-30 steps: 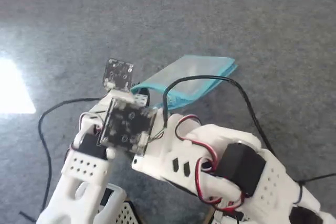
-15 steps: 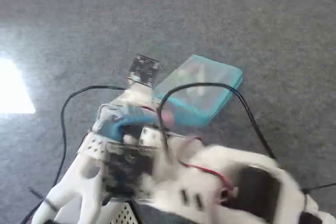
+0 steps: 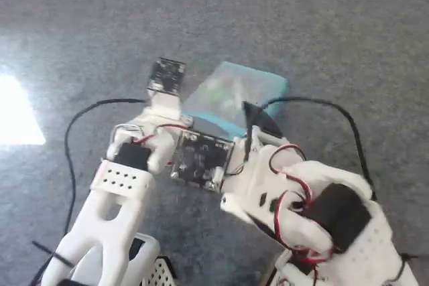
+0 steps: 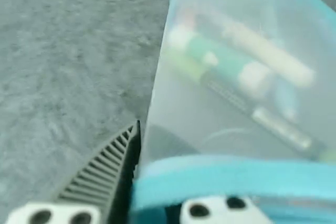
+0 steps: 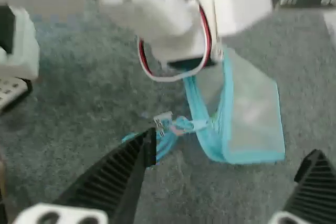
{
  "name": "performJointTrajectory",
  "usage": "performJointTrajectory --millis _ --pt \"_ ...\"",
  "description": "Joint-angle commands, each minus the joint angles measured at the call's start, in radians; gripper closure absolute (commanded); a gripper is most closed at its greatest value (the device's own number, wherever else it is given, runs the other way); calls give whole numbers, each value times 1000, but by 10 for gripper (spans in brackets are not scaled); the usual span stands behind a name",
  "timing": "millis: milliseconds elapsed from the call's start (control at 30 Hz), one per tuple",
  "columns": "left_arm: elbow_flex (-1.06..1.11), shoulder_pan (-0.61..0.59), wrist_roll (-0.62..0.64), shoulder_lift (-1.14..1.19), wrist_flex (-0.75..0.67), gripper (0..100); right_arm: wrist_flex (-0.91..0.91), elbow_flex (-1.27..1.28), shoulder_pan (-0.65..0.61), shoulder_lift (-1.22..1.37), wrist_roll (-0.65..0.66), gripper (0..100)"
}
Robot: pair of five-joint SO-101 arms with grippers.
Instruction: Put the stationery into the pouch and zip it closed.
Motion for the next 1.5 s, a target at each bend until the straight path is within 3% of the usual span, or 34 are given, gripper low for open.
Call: performJointTrajectory --millis 0,100,267,500,600,767,1033,1167,1367,1467 --pt "-90 -63 0 2 49 988 -245 388 124 -157 49 573" --pt "-96 -63 -2 2 63 988 -381 618 185 -262 49 573" --pt "-97 -61 -2 2 60 988 -472 767 193 -291 49 574" --pt "-94 -57 -2 2 60 988 -570 792 193 -259 41 578" --pt "-94 -55 -2 2 60 988 -616 781 193 -239 -11 622" --pt "-84 -28 -2 2 61 988 -736 786 193 -196 14 705" --pt "-73 -18 -2 2 57 988 -746 778 199 -122 78 721" --pt "-73 -18 -2 2 55 988 -708 729 200 -124 77 810" --pt "-73 -17 -2 3 55 988 -633 651 193 -120 83 851" --pt "-71 3 -2 3 57 988 -650 646 199 -101 84 957"
